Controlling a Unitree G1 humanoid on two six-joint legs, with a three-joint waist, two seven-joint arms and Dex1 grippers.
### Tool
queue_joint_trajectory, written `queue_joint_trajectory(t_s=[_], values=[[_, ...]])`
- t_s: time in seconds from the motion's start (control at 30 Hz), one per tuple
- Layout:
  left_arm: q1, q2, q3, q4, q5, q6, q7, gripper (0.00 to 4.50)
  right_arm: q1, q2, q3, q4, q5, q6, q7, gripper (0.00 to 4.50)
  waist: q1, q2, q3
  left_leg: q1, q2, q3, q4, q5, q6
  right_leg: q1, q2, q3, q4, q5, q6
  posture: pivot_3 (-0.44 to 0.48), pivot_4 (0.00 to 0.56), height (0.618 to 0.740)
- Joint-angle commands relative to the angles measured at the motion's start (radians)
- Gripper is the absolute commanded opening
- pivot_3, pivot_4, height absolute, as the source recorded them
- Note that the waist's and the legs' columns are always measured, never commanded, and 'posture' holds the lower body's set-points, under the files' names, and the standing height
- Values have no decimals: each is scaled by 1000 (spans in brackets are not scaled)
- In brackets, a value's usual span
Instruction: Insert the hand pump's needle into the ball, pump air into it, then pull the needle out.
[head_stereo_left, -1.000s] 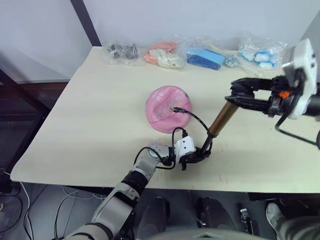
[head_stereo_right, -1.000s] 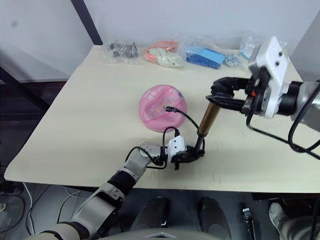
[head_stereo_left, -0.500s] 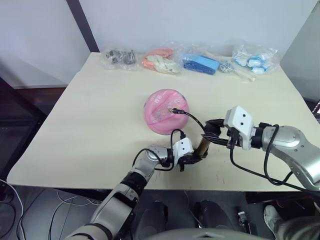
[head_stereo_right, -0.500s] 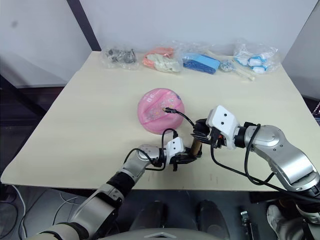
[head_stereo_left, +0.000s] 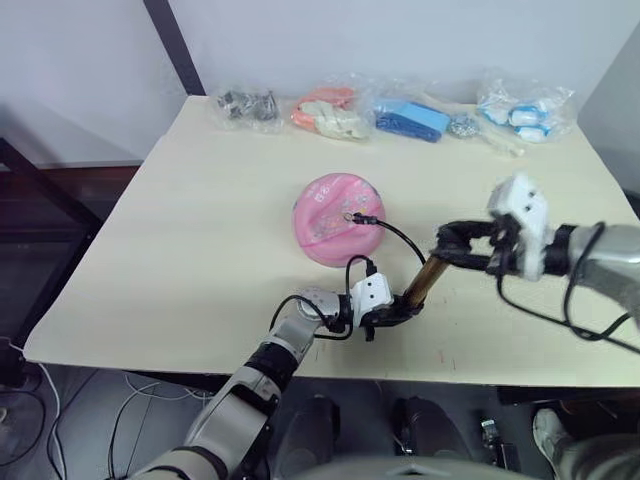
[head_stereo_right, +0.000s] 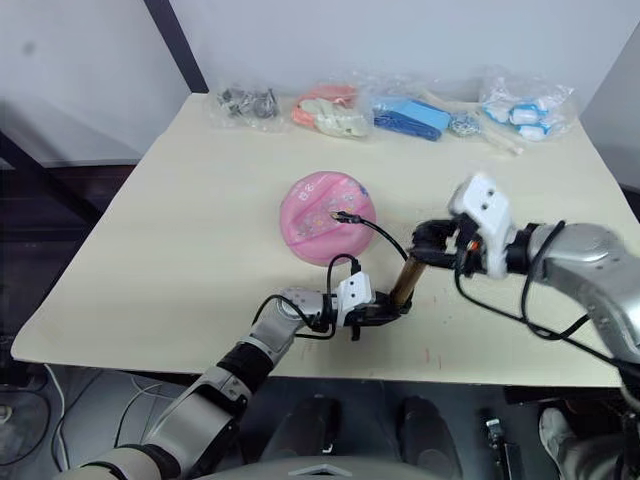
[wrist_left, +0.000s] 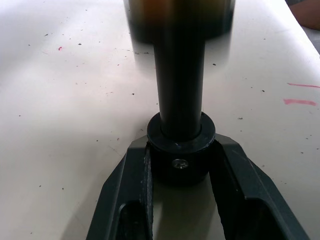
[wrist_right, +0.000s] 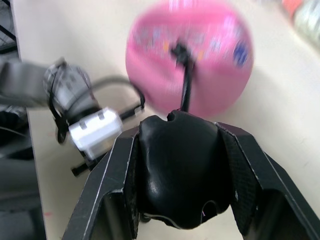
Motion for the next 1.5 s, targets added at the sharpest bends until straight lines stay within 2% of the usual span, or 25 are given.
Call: queue_joint_trajectory(t_s=[0.03,0.2,0.4,0.63,0.83,1.03,1.13,1.27,1.4,1.43,1.5], values=[[13,27,10,97,43,27,32,1087,-75,-53,-143,-6,94,41,13,1667,1,0,1,0,0,0,0,0,0,0,0,0,0,0,0,0,150,740],[11,29,8,113,45,14,31,1087,-206,-94,-216,39,207,104,-17,1667,0,0,2,0,1,2,1,0,0,-1,0,1,0,0,-1,0,150,740],[13,32,8,117,46,8,28,1087,-276,-83,-206,43,267,138,-71,1667,1,0,3,-3,1,2,1,0,0,-3,0,2,0,1,0,0,150,740],[16,32,9,108,47,12,27,1087,-44,-12,80,-57,35,18,-74,1667,-3,-3,0,0,1,3,0,0,0,-2,1,3,1,1,0,0,150,740],[23,33,13,91,48,22,29,1086,142,89,340,32,-213,-153,-65,1667,-14,-8,-6,14,3,3,-1,0,0,10,3,3,1,-5,0,0,150,740],[45,42,16,50,48,42,29,1086,214,201,454,148,-362,-242,-55,1667,-28,-11,-17,18,4,3,-2,0,0,14,3,3,1,-5,0,0,150,740],[52,45,16,29,47,56,29,1086,205,216,394,131,-339,-226,-44,1667,-29,-11,-22,19,5,2,-2,0,0,15,4,3,1,-5,0,0,150,740],[59,49,15,13,47,69,30,1086,101,171,184,58,-186,-140,-13,1667,-27,-9,-19,18,5,1,-2,0,0,14,5,3,1,-5,-1,0,150,740],[63,48,13,2,47,79,29,1086,-6,104,30,23,-37,-38,21,1667,-24,-1,-10,10,4,3,-2,0,0,7,3,4,1,-2,-4,0,150,740],[64,48,13,1,47,80,28,1086,-41,87,-8,20,6,-8,24,1667,-23,6,-4,9,3,3,-2,0,0,6,3,4,1,0,-1,0,150,740],[65,47,12,1,47,81,27,1086,-101,58,-59,19,72,41,24,1667,-22,6,-4,4,1,3,-2,0,0,1,2,5,1,1,-1,0,150,740]])
